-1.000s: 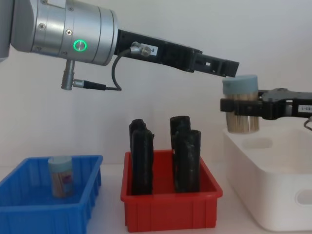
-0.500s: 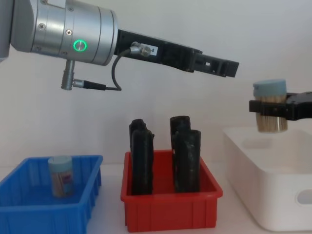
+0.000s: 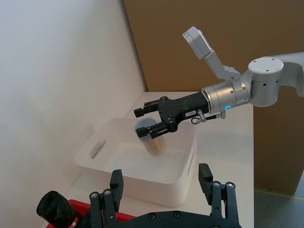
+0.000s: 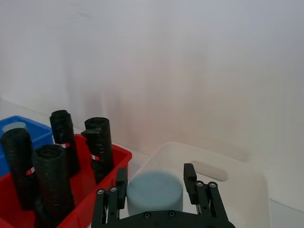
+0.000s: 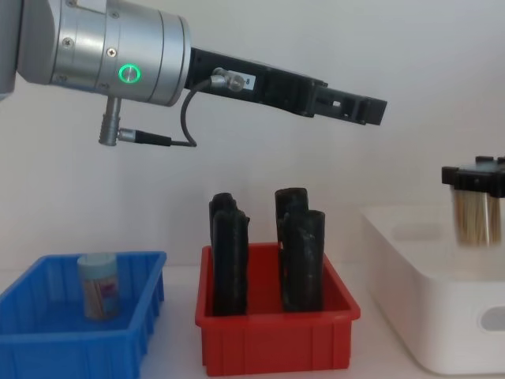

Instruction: Pick the cotton swabs from the blue box and place them into the white box.

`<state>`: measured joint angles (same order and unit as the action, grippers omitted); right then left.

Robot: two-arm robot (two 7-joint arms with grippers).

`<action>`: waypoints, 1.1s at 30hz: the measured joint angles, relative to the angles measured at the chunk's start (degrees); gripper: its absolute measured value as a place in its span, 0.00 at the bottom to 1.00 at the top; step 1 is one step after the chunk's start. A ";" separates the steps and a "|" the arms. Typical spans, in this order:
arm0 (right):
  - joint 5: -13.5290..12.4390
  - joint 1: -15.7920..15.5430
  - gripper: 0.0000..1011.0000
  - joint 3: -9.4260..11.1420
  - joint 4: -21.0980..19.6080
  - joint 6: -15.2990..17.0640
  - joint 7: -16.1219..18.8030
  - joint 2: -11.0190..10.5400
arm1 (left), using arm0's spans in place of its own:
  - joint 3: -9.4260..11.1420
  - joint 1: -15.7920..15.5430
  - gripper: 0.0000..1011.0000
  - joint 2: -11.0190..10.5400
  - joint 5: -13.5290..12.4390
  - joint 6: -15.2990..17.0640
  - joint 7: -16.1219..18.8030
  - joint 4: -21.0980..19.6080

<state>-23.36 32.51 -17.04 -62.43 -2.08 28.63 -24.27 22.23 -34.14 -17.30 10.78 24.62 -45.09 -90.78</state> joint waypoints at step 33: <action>3.14 1.22 0.99 -0.40 4.88 -1.10 -19.67 2.83 | 0.10 0.61 0.99 -0.11 0.00 -0.60 1.19 -0.02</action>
<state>-20.22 33.73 -17.43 -57.55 -3.18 8.97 -21.44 22.33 -33.53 -17.41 10.77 24.02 -43.90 -90.80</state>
